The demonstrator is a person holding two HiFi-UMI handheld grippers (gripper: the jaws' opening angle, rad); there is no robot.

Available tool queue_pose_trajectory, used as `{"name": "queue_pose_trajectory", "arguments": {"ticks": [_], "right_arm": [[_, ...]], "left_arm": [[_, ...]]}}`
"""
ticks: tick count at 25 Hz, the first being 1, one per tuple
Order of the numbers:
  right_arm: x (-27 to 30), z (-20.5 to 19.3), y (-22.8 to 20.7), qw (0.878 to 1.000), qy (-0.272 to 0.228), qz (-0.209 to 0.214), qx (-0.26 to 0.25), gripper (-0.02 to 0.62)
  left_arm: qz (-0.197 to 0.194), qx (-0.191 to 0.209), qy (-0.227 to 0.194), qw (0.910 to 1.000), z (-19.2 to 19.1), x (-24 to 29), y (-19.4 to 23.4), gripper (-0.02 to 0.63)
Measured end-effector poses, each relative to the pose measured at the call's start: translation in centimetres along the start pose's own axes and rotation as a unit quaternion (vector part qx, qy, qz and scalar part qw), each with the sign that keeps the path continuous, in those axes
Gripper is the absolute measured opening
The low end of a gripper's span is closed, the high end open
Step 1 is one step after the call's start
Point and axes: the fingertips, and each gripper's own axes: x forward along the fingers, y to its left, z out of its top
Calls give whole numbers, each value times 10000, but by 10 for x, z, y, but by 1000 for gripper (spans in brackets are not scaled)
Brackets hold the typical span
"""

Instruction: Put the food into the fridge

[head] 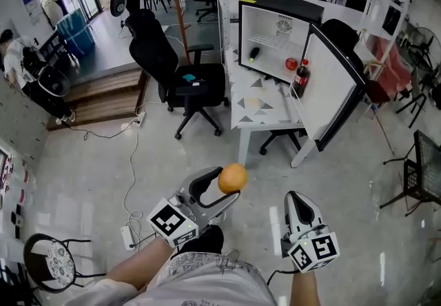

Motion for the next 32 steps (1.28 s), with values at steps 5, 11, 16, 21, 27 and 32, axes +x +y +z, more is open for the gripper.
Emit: {"name": "queue_pose_trajectory", "arguments": {"ticks": [5,11,16,21,27,32], "right_arm": [[20,-1,-17,10000,52,-13,-27,-11],[62,-3,-41,9999,115,-58,-55,-11],[119,-2,-58,9998,192,-80,-52,-11],[180,-4,-79,9994,304,-165,5,-11],[250,-4,-99,9985,465,-278,9,-11],[303,2,-114,9980,523,-355,55,-11]], "left_arm": [[20,-66,-34,10000,-8,19,19,281],[-25,-167,-46,9998,-19,48,56,281],[-92,-281,13,9996,-28,75,104,281],[-123,-370,107,9992,-37,101,166,281],[-187,-482,148,9986,-41,131,237,281],[-276,-491,145,9983,-39,156,289,281]]}}
